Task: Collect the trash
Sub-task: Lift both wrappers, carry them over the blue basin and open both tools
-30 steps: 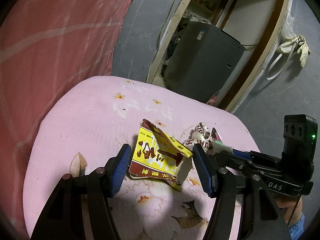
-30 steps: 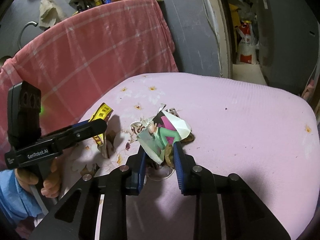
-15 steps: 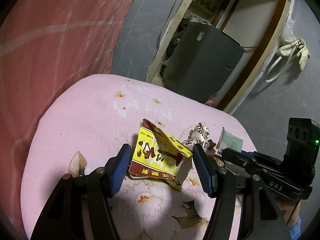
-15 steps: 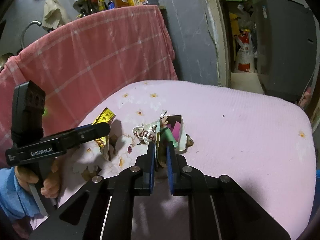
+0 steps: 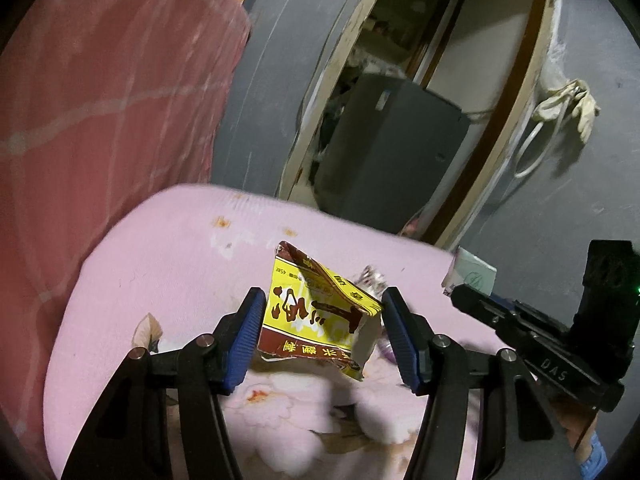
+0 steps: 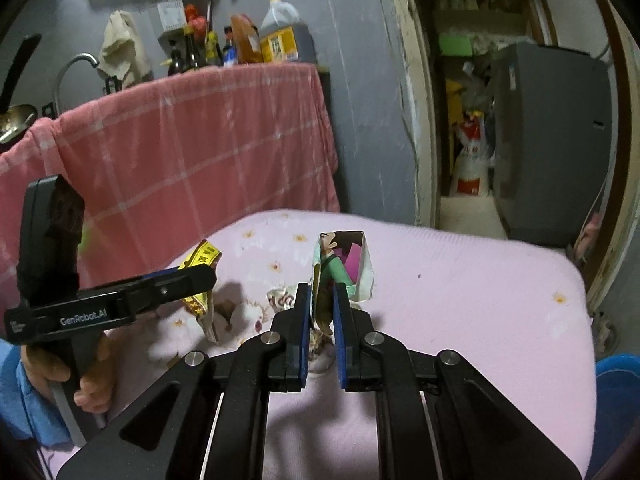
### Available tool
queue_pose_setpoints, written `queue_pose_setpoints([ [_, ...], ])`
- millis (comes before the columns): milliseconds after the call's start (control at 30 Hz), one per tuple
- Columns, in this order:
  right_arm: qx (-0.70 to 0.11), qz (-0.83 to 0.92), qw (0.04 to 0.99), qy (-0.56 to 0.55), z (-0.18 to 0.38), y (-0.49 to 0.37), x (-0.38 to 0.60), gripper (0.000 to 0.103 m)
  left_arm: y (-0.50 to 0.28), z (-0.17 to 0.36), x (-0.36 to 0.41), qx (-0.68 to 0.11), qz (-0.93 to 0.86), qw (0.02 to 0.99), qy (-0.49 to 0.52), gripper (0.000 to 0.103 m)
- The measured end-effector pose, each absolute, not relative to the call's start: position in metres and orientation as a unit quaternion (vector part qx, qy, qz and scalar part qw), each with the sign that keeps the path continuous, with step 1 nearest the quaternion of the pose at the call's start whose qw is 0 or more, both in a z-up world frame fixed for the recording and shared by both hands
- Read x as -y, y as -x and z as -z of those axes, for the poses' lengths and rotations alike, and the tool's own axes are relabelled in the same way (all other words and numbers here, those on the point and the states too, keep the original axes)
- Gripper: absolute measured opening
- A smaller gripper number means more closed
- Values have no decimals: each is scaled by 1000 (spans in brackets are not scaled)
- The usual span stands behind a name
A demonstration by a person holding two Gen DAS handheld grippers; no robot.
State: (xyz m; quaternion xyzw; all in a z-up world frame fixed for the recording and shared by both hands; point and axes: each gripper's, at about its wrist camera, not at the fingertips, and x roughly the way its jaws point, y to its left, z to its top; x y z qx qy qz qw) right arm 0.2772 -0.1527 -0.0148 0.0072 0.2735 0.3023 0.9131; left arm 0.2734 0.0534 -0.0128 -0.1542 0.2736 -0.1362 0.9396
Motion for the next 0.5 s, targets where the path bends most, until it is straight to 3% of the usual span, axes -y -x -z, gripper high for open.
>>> queue_pose_setpoints([
  [500, -92, -233, 968, 20, -53, -220, 189, 8, -242, -45, -9, -153, 157, 967, 132, 54],
])
